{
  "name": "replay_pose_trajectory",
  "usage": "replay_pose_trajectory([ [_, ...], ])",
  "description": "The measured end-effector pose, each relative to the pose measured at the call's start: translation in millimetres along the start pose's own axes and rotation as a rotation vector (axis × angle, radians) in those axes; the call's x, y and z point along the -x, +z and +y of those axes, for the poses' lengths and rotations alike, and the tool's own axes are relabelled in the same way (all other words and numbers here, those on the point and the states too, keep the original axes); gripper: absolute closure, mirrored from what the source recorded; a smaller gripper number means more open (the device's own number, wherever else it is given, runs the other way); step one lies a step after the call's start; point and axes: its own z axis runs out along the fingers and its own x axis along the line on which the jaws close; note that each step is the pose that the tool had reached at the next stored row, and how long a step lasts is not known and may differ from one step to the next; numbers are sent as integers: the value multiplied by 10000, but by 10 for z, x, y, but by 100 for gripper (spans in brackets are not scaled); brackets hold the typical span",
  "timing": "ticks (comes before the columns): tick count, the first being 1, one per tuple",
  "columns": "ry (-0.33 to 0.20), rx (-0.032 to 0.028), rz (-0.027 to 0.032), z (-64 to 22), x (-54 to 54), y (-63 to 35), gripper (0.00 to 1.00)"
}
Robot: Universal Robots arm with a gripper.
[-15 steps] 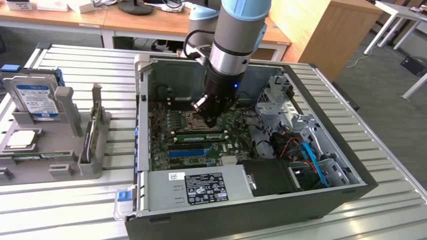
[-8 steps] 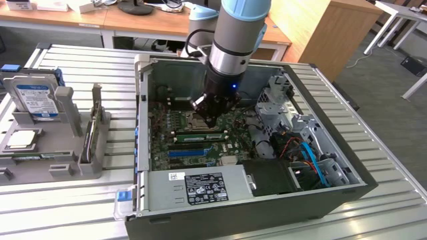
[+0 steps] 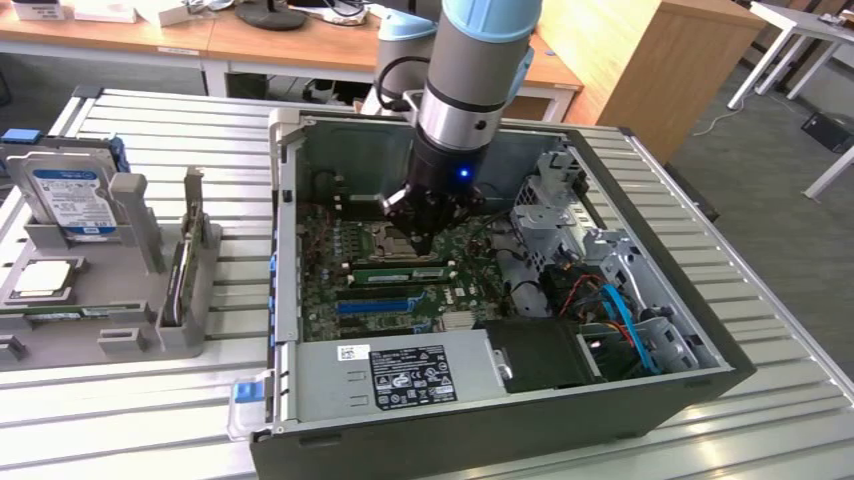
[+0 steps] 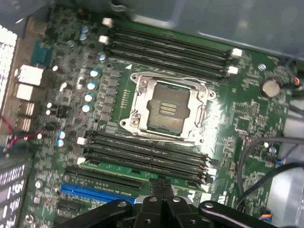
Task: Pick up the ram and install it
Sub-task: 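Press down the ram until it locks into place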
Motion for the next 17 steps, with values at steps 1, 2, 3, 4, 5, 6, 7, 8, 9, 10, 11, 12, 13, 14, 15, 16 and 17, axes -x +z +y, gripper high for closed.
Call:
replay_pose_trajectory([
  [1,187,-2,-4,0,0,0,89],
  [2,356,-4,-7,0,0,0,89],
  [3,526,-5,-10,0,0,1,89],
  [4,690,-7,-13,0,0,1,89],
  [5,850,-8,-16,0,0,1,89],
  [6,1003,-9,-20,0,0,1,89],
  [7,1156,-10,-23,0,0,1,89],
  [8,1317,-12,-26,0,0,1,89],
  [9,1467,-13,-29,0,0,1,89],
  [10,1610,-14,-31,0,0,1,89],
  [11,1748,-15,-33,0,0,1,89],
  [12,1873,-18,-36,0,0,1,89],
  [13,1963,-18,-38,0,0,1,89],
  [14,1978,-18,-38,0,0,1,89],
  [15,1978,-19,-39,0,0,1,89],
  [16,1979,-18,-39,0,0,1,89],
  [17,1979,-18,-40,0,0,1,89],
])
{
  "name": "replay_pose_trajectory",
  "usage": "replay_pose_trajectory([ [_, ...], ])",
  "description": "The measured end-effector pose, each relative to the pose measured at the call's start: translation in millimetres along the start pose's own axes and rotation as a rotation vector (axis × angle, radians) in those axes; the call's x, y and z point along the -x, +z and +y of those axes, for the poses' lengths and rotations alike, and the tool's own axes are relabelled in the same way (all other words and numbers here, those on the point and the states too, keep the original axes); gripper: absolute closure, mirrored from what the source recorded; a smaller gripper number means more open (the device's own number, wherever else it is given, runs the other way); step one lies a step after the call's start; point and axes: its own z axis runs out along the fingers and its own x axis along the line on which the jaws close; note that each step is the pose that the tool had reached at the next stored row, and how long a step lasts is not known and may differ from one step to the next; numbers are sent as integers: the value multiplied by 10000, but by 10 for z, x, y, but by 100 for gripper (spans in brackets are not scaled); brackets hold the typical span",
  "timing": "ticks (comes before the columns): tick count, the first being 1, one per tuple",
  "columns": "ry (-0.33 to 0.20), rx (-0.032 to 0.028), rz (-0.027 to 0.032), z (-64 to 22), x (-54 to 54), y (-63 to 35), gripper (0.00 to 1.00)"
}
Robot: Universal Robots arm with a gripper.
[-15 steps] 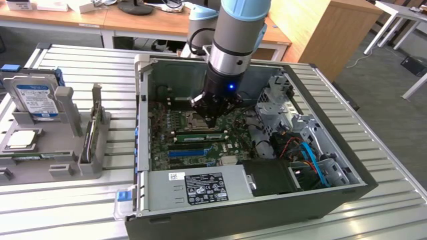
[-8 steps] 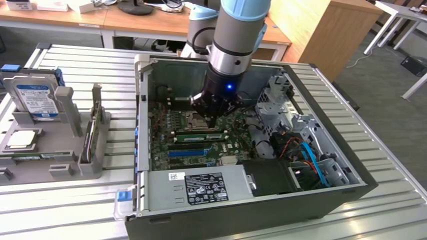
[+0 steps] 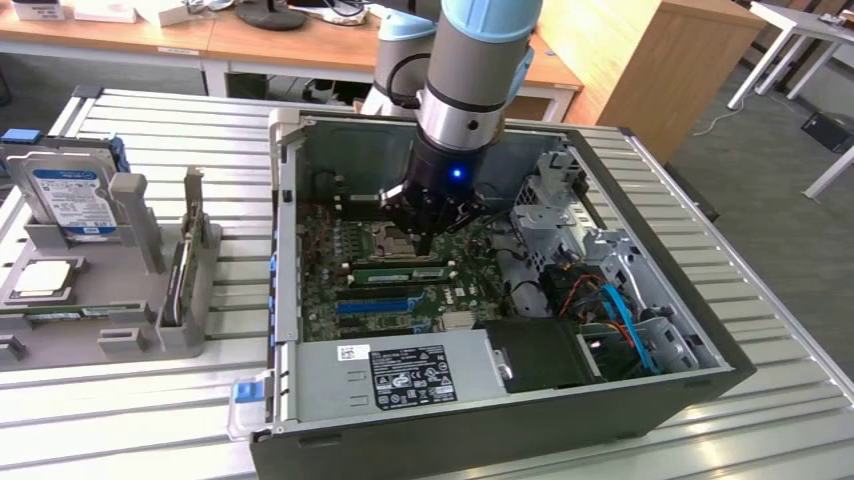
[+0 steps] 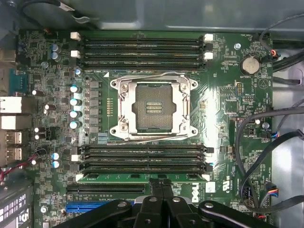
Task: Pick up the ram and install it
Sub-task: 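Press down the ram until it locks into place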
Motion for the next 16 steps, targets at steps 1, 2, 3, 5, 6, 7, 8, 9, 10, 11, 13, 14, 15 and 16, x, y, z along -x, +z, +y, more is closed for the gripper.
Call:
replay_pose_trajectory([
  [1,1,-1,0,0,-1,0,89],
  [2,1,-1,0,0,-2,0,89],
  [3,3,0,0,1,-5,0,89],
  [5,5,0,0,0,-13,0,89],
  [6,13,0,-1,0,-19,0,89],
  [7,16,-1,0,0,-25,-1,89],
  [8,18,0,0,0,-31,0,89],
  [9,21,0,0,0,-40,0,89],
  [10,26,-1,0,-1,-49,-1,89],
  [11,29,0,-1,-1,-58,-1,89],
  [13,32,-1,-1,-1,-78,-1,89],
  [14,35,-1,-1,-1,-86,-1,89],
  [15,39,-1,0,-1,-93,-1,89],
  [16,42,-1,0,-1,-96,-1,89],
])
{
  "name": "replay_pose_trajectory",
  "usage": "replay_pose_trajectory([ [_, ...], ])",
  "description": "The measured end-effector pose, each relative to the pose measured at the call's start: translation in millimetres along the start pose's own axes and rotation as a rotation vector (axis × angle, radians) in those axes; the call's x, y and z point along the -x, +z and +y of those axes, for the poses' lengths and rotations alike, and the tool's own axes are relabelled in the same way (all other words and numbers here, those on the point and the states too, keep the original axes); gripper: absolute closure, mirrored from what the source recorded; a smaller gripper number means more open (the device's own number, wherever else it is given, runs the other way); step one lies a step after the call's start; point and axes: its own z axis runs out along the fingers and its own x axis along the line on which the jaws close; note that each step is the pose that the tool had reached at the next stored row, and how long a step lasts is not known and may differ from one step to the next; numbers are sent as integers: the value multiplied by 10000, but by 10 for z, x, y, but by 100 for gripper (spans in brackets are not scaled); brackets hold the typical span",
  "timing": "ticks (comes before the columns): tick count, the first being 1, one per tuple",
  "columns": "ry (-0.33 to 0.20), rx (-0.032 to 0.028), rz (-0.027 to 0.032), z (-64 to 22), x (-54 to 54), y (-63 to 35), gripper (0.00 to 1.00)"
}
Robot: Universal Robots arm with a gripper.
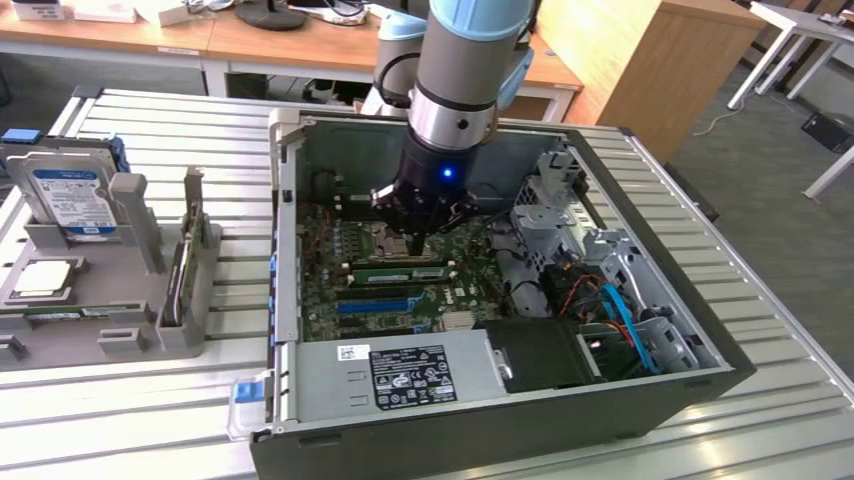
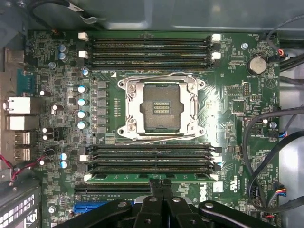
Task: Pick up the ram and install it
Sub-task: 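Press down the ram until it locks into place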
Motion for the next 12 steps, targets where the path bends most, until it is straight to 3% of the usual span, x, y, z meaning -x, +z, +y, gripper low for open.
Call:
replay_pose_trajectory([
  [12,0,2,-1,0,0,-14,89],
])
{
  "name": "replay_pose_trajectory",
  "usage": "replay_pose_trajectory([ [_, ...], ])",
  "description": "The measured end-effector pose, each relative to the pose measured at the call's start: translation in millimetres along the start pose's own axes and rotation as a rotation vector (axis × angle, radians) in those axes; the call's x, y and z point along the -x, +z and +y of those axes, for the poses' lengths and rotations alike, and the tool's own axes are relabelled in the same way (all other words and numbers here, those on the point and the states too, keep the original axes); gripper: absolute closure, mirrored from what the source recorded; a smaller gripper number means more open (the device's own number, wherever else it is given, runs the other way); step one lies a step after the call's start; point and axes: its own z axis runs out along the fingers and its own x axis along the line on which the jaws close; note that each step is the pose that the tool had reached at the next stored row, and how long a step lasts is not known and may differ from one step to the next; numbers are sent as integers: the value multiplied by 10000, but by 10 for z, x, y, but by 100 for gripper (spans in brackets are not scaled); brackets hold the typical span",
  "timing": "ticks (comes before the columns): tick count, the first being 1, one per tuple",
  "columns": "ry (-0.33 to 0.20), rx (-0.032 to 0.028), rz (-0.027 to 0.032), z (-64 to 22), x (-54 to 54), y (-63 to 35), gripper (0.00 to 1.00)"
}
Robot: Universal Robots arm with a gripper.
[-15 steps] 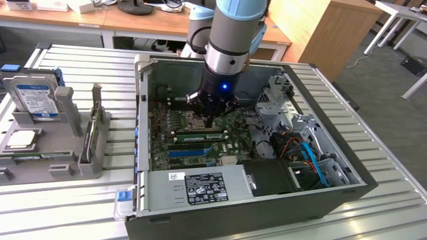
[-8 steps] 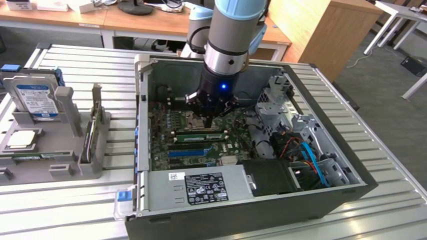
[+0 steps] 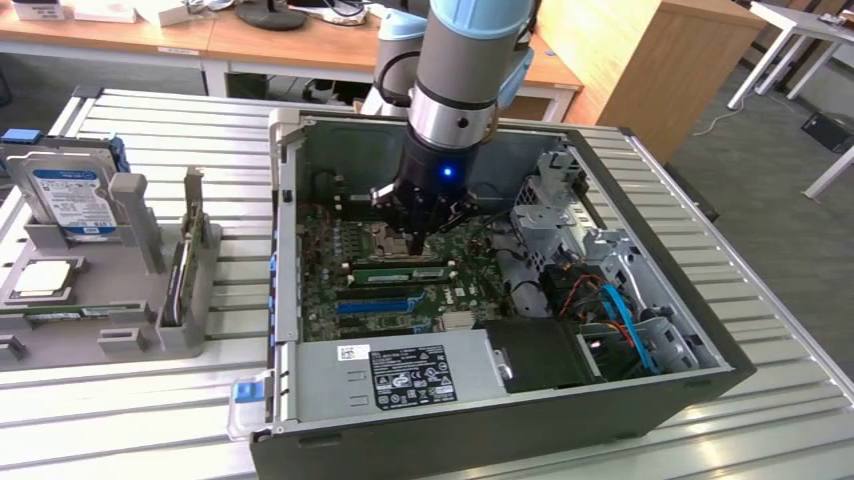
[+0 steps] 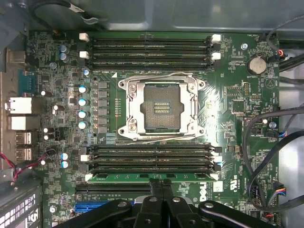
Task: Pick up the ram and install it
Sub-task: 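Press down the ram until it locks into place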
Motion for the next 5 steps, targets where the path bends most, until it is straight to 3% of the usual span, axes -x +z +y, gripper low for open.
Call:
replay_pose_trajectory([
  [5,0,-1,1,0,0,-1,89],
])
